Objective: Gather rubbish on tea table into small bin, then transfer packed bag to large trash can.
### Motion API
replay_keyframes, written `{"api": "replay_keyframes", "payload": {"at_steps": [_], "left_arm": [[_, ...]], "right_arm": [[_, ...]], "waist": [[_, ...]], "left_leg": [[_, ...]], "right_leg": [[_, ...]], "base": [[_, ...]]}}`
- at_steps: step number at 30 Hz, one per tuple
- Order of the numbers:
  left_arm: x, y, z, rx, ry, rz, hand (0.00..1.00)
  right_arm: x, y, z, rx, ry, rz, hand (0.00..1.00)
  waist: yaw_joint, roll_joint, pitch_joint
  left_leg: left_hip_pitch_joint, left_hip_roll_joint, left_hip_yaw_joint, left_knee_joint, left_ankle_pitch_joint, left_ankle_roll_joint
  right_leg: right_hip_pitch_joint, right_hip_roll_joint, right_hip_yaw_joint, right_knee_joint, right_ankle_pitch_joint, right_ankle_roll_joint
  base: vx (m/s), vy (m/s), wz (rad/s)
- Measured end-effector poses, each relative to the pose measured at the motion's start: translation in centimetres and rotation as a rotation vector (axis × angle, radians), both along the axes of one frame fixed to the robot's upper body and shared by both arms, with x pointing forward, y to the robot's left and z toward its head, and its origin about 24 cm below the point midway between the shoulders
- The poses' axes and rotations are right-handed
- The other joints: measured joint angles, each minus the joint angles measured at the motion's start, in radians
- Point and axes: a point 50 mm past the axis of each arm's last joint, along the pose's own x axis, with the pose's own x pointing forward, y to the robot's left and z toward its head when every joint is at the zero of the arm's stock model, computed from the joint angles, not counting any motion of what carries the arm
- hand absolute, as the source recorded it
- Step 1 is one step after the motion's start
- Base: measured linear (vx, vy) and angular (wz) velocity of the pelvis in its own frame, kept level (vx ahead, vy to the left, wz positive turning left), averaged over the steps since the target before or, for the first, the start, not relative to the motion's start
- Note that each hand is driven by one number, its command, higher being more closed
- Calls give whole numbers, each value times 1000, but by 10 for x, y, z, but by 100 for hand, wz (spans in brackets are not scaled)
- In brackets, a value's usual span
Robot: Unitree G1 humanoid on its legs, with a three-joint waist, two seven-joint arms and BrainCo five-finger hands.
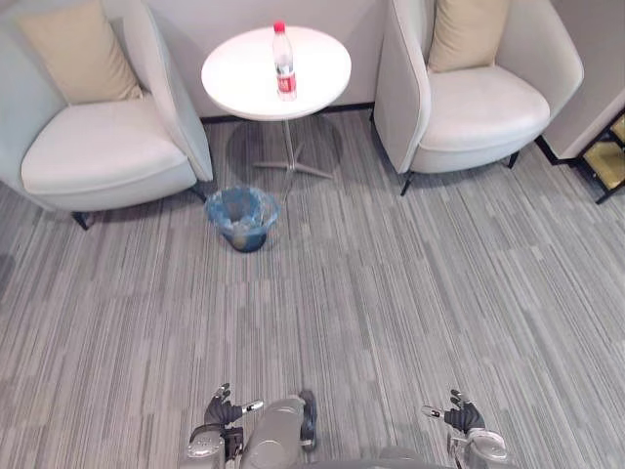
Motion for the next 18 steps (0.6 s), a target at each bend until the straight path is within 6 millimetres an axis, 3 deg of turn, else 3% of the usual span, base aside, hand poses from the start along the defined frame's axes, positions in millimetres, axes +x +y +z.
{"api": "replay_keyframes", "payload": {"at_steps": [1, 2, 3, 5, 6, 7, 9, 10, 11, 12, 14, 15, 16, 17, 18], "left_arm": [[-3, -1, -1, 1, 8, -11, 0], [-2, -1, -1, 4, 9, -20, 0], [-1, -2, 0, 6, 8, -35, 0], [7, -4, 1, 3, -10, -41, 0], [9, -5, 2, 2, -16, -42, 0], [12, -5, 3, 3, -25, -44, 0], [14, -5, 4, 4, -29, -47, 0], [10, -4, 3, 7, -20, -47, 0], [5, -9, -1, -4, 0, -51, 0], [3, -10, -2, -9, 7, -55, 0], [4, -13, -2, -16, 6, -44, 0], [4, -13, -2, -18, 4, -38, 0], [4, -14, -2, -29, -3, -6, 0], [5, -15, -1, -37, -15, 8, 0], [5, -16, -1, -39, -19, 13, 0]], "right_arm": [[0, 2, -1, 1, 5, 15, 0], [0, 3, -1, 1, 7, 24, 0], [1, 4, -1, 1, 8, 33, 0], [4, 3, 0, -3, 0, 36, 0], [4, 2, 1, -4, 0, 35, 0], [4, 2, 1, -5, 0, 35, 0], [1, 1, 0, -6, 7, 33, 0], [-5, 0, -2, -7, 21, 30, 0], [-10, -6, -2, -21, 35, 23, 0], [-9, -7, -1, -25, 31, 20, 0], [-7, -9, 0, -22, 18, -2, 0], [-8, -9, 0, -21, 19, -4, 0], [-12, -8, -1, -20, 24, -2, 0], [-14, -6, 0, -19, 18, -1, 0], [-14, -5, 0, -17, 13, 1, 0]], "waist": [[-17, 4, -1], [-19, 5, 0], [-24, 11, 4], [-44, 33, 13], [-44, 38, 16], [-45, 41, 18], [-54, 40, 16], [-65, 25, 10], [-71, 41, 3], [-69, 51, -4], [-70, 67, -6], [-72, 71, -6], [-77, 73, -5], [-70, 77, -3], [-65, 77, -3]], "left_leg": [[62, -11, -5, -11, -24, 14], [99, -15, -5, -31, -30, 20], [167, -17, -17, -77, -36, 22], [267, 5, -44, -153, -36, 22], [290, 13, -44, -166, -36, 22], [324, 32, -45, -178, -38, 18], [371, 65, -56, -185, -59, -23], [405, 69, -83, -200, -82, -64], [435, 95, -114, -201, -96, -90], [433, 116, -118, -192, -90, -102], [394, 156, -147, -31, -28, -195], [379, 165, -154, 12, -12, -193], [306, 191, -167, 226, 76, -186], [230, 240, -142, 434, 119, -183], [195, 266, -117, 513, 106, -164]], "right_leg": [[-62, -10, -34, 130, -13, -33], [-93, -12, -55, 164, -27, -70], [-152, -7, -94, 163, -63, -136], [-242, 23, -169, 19, -96, -197], [-266, 31, -181, -38, -96, -199], [-309, 47, -191, -168, -77, -215], [-341, 67, -182, -401, 35, -216], [-335, 68, -166, -512, 196, -217], [-327, 84, -182, -471, 247, -262], [-331, 96, -185, -451, 226, -270], [-275, 123, -225, -428, 146, -320], [-255, 129, -231, -438, 138, -319], [-173, 139, -251, -487, 117, -327], [-92, 157, -257, -532, 104, -337], [-56, 166, -256, -551, 98, -342]], "base": [[442, 100, 16], [564, 89, 19], [550, 35, 20], [567, -24, 33], [498, -70, 31], [499, -99, 34], [519, -146, 48], [583, -234, 53], [595, -239, 39], [564, -242, 23], [617, -274, 20], [589, -280, 34], [420, -199, 34], [397, -172, 27], [278, -102, 7]]}}
